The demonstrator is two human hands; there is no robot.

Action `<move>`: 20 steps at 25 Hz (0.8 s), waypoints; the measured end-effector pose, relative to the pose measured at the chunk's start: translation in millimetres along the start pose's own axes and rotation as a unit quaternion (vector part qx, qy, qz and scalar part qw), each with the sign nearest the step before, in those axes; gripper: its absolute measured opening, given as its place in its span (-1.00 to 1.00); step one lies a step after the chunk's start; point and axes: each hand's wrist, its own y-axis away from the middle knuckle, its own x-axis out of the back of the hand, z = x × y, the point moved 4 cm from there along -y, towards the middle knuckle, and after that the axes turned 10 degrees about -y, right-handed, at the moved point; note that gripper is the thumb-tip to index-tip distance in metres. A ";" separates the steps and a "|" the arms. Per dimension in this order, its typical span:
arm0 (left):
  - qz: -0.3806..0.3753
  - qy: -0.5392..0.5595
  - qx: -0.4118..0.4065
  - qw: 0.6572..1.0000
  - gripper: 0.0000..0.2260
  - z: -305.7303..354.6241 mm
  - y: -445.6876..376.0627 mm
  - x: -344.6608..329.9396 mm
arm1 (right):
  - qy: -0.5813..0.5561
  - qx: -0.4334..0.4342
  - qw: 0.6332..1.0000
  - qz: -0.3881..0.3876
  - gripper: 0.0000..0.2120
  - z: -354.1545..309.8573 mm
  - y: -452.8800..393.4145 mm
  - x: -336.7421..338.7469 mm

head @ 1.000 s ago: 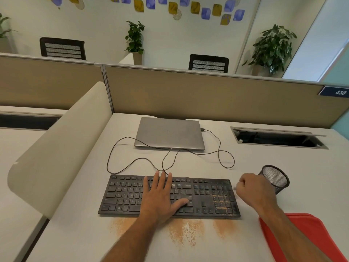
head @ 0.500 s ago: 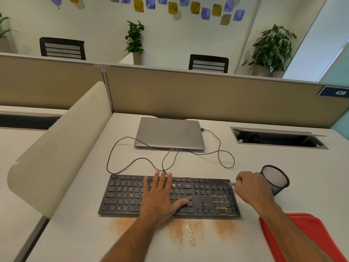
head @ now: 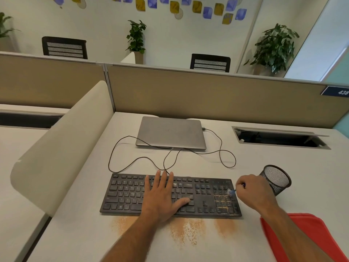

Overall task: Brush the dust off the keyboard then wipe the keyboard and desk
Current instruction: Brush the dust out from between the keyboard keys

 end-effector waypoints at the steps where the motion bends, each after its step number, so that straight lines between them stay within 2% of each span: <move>1: 0.000 -0.001 0.000 1.000 -0.01 0.1 -0.6 -0.3 | -0.051 0.004 0.999 0.001 -0.80 -4.5 1.5 0.1; 3: 0.004 0.000 0.000 1.000 0.01 0.2 -0.3 -0.1 | -0.178 0.000 0.983 -0.037 -0.79 -17.6 5.6 -6.0; 4: 0.005 0.000 -0.001 1.000 0.02 0.1 -0.1 -0.1 | -0.208 -0.003 0.976 -0.065 -0.79 -22.8 8.5 -10.7; 6: 0.002 0.002 0.001 1.000 0.01 0.0 0.2 0.3 | -0.139 0.007 0.986 -0.095 -0.79 -25.8 10.6 -18.7; 8: 0.000 0.000 0.000 1.000 0.00 0.3 0.5 1.5 | 0.002 0.009 0.998 -0.060 -0.79 -21.2 9.1 -12.7; 10: -0.002 -0.001 0.000 1.000 -0.01 0.4 0.4 1.8 | 0.073 -0.023 0.997 -0.020 -0.81 -12.7 7.1 -2.1; 12: -0.001 -0.001 0.000 1.000 -0.01 0.8 -0.4 1.2 | 0.041 -0.017 0.999 -0.010 -0.81 -11.8 7.0 1.8; 14: 0.002 0.000 0.000 1.000 -0.01 0.2 -0.4 0.4 | -0.087 0.002 0.995 -0.046 -0.80 -19.1 7.7 -2.7; 16: 0.003 0.000 0.001 1.000 -0.01 0.0 -0.4 -0.7 | -0.143 0.008 0.986 -0.090 -0.78 -24.6 10.9 -10.7; 18: 0.004 0.001 0.001 1.000 -0.01 0.2 0.0 -0.9 | -0.073 0.001 0.993 -0.089 -0.78 -18.8 11.3 -15.3; 20: 0.005 0.002 0.000 1.000 -0.01 0.1 0.1 -0.4 | 0.026 -0.028 0.998 -0.044 -0.80 -5.8 9.5 -9.6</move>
